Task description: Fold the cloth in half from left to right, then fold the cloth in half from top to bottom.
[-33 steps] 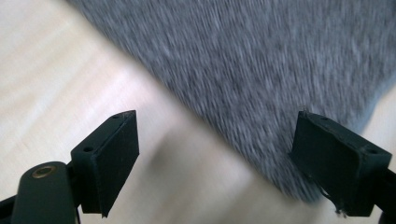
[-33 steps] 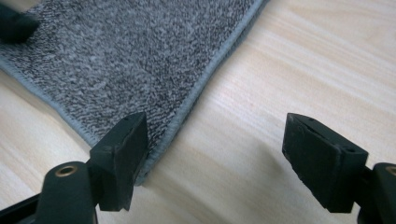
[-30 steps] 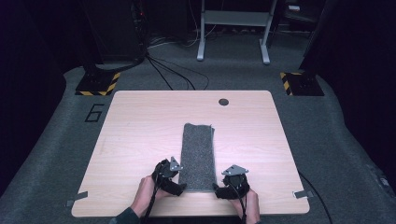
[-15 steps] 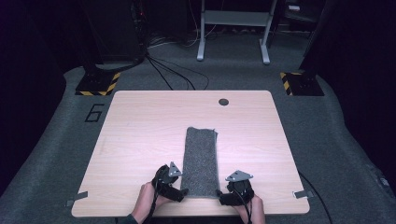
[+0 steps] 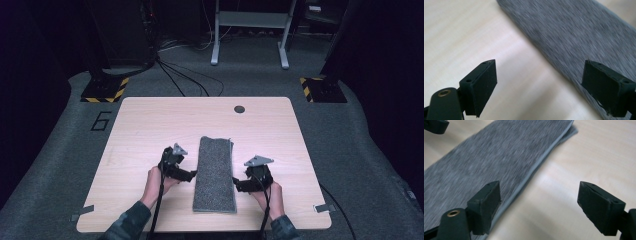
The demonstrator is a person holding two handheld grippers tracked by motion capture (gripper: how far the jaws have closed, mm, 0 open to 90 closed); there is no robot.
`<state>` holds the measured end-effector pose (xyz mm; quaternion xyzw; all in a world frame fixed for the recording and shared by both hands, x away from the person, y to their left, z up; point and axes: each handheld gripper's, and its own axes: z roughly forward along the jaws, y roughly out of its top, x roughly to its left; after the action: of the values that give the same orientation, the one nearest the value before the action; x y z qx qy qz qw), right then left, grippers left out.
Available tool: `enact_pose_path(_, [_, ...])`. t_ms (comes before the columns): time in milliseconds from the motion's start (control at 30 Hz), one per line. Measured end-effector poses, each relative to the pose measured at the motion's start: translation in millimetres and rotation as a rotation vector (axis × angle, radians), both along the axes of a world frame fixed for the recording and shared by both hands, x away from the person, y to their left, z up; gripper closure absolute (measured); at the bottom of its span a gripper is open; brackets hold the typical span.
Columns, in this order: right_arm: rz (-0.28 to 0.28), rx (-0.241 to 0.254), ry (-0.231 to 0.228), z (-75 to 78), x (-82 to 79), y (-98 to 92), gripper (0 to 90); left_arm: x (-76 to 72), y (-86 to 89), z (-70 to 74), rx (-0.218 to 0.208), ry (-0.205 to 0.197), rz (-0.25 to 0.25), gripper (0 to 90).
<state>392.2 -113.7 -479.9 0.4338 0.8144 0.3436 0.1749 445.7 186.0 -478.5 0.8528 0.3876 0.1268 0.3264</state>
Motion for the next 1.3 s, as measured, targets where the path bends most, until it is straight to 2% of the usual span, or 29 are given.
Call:
enact_pose_path(33, [0.001, 0.0, -0.014, 0.5, 9.9, 1.3, 17.4, 9.1, -0.7, 1.1, -0.006, 0.004, 0.007, 13.1])
enact_pose_path(67, [0.004, 0.004, 0.004, 1.6, 19.4, 2.4, 16.3, 17.8, -1.8, 1.7, 0.004, 0.002, 0.019, 13.2])
enact_pose_path(100, [0.013, 0.017, 0.005, 1.4, 29.7, 3.1, 16.2, 26.8, -2.3, 1.5, -0.007, 0.01, 0.027, 13.2])
enact_pose_path(267, [-0.006, 0.042, 0.046, 0.8, 71.9, 12.0, 14.3, 63.7, -10.8, -6.0, -0.003, 0.051, 0.066, 13.0])
enact_pose_path(333, [-0.008, 0.048, 0.054, 0.4, 87.4, 15.0, 14.2, 72.7, -13.4, -8.2, 0.009, 0.051, 0.078, 13.0])
enact_pose_path(500, [-0.031, 0.067, 0.077, -0.5, 113.3, 20.9, 15.9, 93.4, -22.8, -11.3, 0.033, 0.061, 0.105, 13.7])
enact_pose_path(533, [-0.036, 0.057, 0.079, -0.9, 117.1, 22.0, 16.0, 96.5, -24.6, -11.8, 0.028, 0.064, 0.111, 13.8])
enact_pose_path(567, [-0.035, 0.053, 0.082, -1.6, 121.5, 22.6, 16.1, 98.5, -26.4, -12.3, 0.032, 0.05, 0.118, 14.3])
enact_pose_path(633, [-0.045, 0.065, 0.089, -2.2, 126.6, 24.6, 17.2, 102.5, -28.8, -13.2, 0.035, 0.05, 0.122, 14.5])
enact_pose_path(667, [-0.046, 0.048, 0.072, -2.7, 128.4, 25.0, 17.7, 104.4, -29.8, -13.7, 0.034, 0.043, 0.129, 14.7])
enact_pose_path(767, [-0.051, 0.034, 0.075, -6.9, 132.1, 26.7, 18.0, 110.7, -31.6, -14.1, 0.022, 0.037, 0.146, 15.2])
enact_pose_path(833, [-0.059, 0.038, 0.088, -10.1, 133.9, 26.9, 18.3, 114.0, -34.0, -15.1, 0.032, 0.041, 0.15, 15.9])
enact_pose_path(1033, [-0.088, 0.033, 0.082, -17.8, 140.5, 27.0, 22.1, 116.0, -40.7, -20.3, 0.056, 0.047, 0.153, 20.1])
enact_pose_path(1133, [-0.091, 0.047, 0.121, -20.7, 148.5, 25.9, 26.6, 116.6, -41.4, -22.1, 0.06, 0.051, 0.137, 25.6])
enact_pose_path(1200, [-0.103, 0.049, 0.126, -20.1, 152.2, 25.6, 29.5, 116.4, -42.1, -23.7, 0.058, 0.062, 0.125, 29.5])
enact_pose_path(1267, [-0.102, 0.035, 0.111, -20.9, 154.6, 25.8, 33.1, 116.1, -42.4, -25.8, 0.055, 0.067, 0.121, 34.6])
enact_pose_path(1300, [-0.102, 0.027, 0.133, -22.8, 156.3, 26.2, 34.1, 115.6, -42.8, -25.9, 0.062, 0.062, 0.119, 35.1])
